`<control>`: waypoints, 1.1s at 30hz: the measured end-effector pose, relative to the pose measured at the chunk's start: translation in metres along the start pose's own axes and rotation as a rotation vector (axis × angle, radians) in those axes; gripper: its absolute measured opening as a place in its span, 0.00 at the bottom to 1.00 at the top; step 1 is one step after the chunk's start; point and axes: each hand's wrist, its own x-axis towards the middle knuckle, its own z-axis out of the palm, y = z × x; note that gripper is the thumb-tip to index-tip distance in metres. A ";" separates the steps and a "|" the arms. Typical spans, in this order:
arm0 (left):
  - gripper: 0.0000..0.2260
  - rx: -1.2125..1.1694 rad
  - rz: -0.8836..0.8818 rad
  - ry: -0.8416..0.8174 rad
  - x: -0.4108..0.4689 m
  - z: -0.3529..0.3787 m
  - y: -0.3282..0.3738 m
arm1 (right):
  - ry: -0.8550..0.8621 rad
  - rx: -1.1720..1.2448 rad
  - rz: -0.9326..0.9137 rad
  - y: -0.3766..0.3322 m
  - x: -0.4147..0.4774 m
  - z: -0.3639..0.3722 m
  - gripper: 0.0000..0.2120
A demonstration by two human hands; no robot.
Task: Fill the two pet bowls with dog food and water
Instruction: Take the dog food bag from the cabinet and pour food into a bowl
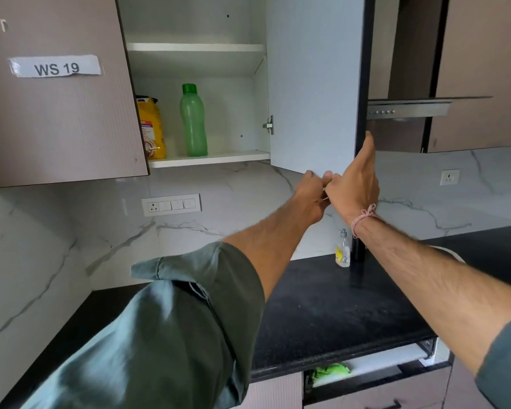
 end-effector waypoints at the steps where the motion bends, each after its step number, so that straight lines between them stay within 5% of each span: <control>1: 0.24 0.032 0.003 -0.005 0.001 -0.001 0.000 | 0.026 -0.004 -0.012 -0.002 -0.001 0.001 0.47; 5: 0.05 0.119 -0.003 0.040 -0.006 -0.006 0.002 | 0.196 -0.118 -0.132 -0.015 -0.004 0.005 0.48; 8: 0.16 0.164 0.042 0.021 0.000 -0.018 0.001 | 0.222 -0.154 -0.349 -0.029 -0.008 0.012 0.43; 11: 0.12 0.162 0.051 0.031 -0.004 -0.036 0.005 | 0.069 -0.104 -0.475 -0.039 -0.014 0.030 0.37; 14: 0.09 0.207 0.069 0.109 -0.007 -0.072 0.019 | -0.124 0.000 -0.424 -0.050 -0.021 0.054 0.33; 20: 0.24 0.321 0.165 0.316 -0.011 -0.156 0.067 | -0.274 0.115 -0.403 -0.082 -0.027 0.120 0.28; 24: 0.10 0.347 0.228 0.485 0.003 -0.216 0.106 | -0.331 0.164 -0.423 -0.110 -0.029 0.175 0.26; 33: 0.17 0.227 0.216 0.668 0.041 -0.372 0.172 | -0.459 0.230 -0.445 -0.198 -0.027 0.325 0.27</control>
